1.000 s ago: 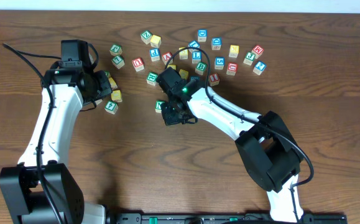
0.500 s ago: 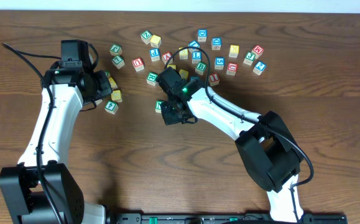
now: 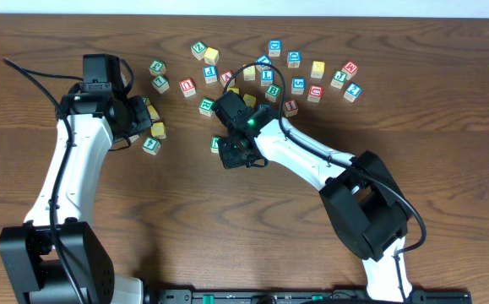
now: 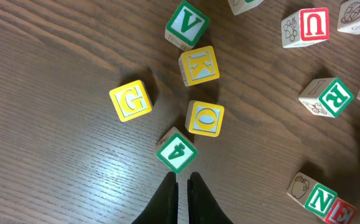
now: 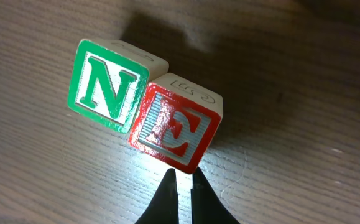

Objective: Spell out NEURIPS

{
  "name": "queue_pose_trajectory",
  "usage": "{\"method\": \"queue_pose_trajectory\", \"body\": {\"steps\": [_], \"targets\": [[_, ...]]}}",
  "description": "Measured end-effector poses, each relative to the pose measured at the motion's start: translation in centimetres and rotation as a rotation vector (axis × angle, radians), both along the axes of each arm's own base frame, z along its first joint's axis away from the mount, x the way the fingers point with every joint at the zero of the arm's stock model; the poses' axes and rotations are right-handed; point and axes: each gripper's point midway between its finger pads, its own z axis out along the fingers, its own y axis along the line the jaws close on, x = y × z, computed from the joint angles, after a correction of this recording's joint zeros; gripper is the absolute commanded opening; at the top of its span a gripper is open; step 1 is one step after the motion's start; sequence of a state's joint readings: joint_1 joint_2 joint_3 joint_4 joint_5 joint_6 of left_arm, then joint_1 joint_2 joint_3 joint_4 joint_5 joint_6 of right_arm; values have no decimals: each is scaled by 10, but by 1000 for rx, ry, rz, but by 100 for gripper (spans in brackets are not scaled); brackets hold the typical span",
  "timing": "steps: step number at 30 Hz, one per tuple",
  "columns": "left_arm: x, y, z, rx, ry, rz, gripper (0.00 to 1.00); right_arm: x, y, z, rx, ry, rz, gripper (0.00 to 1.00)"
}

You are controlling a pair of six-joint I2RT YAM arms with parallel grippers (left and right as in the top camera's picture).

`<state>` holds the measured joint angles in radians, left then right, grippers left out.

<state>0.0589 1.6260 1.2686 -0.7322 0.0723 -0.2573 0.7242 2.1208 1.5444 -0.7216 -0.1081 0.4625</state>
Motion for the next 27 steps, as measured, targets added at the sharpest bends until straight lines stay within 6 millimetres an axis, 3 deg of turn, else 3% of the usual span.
{"method": "queue_pose_trajectory", "body": {"steps": [27], "targets": [[2, 0, 1, 0, -7, 0, 8, 2, 0, -6, -7, -5, -2, 5]]}}
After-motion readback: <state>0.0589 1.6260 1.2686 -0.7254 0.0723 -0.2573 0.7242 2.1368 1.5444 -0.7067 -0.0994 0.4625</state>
